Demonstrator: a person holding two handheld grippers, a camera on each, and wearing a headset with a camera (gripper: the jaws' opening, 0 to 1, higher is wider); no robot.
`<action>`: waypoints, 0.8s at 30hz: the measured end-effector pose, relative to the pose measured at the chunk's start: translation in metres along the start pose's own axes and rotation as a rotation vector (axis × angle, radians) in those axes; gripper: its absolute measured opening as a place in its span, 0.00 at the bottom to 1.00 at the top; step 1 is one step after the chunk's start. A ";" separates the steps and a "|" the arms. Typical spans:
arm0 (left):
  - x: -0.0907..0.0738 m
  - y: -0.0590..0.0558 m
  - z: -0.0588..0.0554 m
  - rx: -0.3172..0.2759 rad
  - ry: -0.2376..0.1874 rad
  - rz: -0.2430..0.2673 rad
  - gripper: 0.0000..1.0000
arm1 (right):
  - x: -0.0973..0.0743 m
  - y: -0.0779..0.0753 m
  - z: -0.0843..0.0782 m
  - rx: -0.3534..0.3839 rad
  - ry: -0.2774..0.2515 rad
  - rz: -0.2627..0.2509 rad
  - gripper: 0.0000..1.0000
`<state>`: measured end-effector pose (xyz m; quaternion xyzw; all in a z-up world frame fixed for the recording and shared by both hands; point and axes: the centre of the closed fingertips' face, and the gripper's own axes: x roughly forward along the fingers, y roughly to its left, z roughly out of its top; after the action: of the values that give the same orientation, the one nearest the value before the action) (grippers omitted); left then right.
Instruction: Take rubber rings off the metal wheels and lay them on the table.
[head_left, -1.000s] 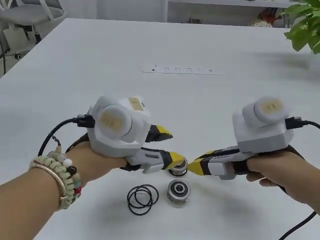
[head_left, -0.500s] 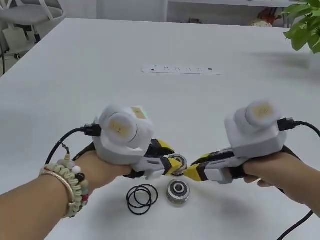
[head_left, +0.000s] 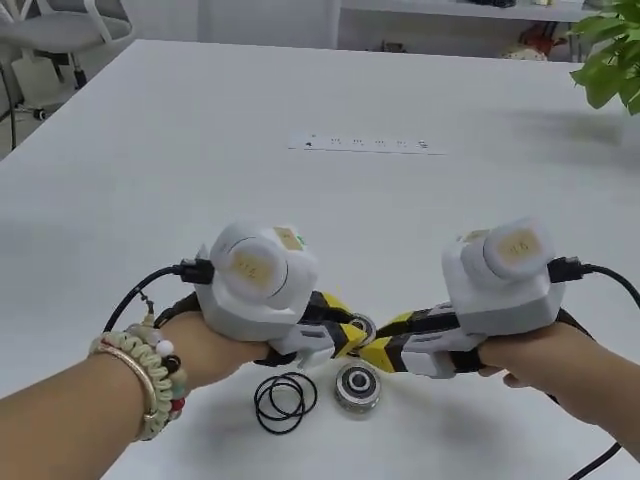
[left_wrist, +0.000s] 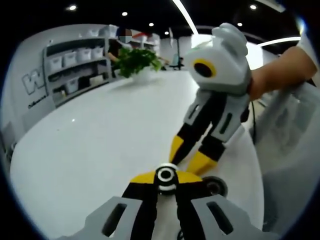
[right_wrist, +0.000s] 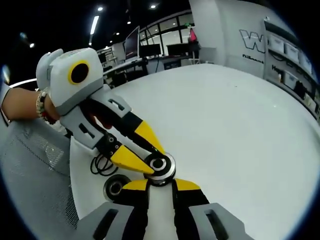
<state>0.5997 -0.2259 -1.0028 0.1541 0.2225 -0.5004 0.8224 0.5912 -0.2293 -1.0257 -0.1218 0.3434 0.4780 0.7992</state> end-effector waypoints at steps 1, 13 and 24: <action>0.000 0.000 0.000 -0.003 0.000 0.000 0.14 | 0.000 0.001 0.001 0.002 -0.005 0.003 0.14; -0.003 0.001 -0.003 -0.013 0.009 -0.004 0.14 | -0.001 0.000 0.000 -0.076 0.012 -0.016 0.01; -0.005 0.000 -0.004 -0.004 0.013 -0.003 0.14 | 0.000 -0.002 0.000 0.162 0.007 -0.022 0.00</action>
<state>0.5973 -0.2204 -1.0037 0.1554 0.2290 -0.5002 0.8205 0.5931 -0.2303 -1.0264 -0.0622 0.3824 0.4391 0.8106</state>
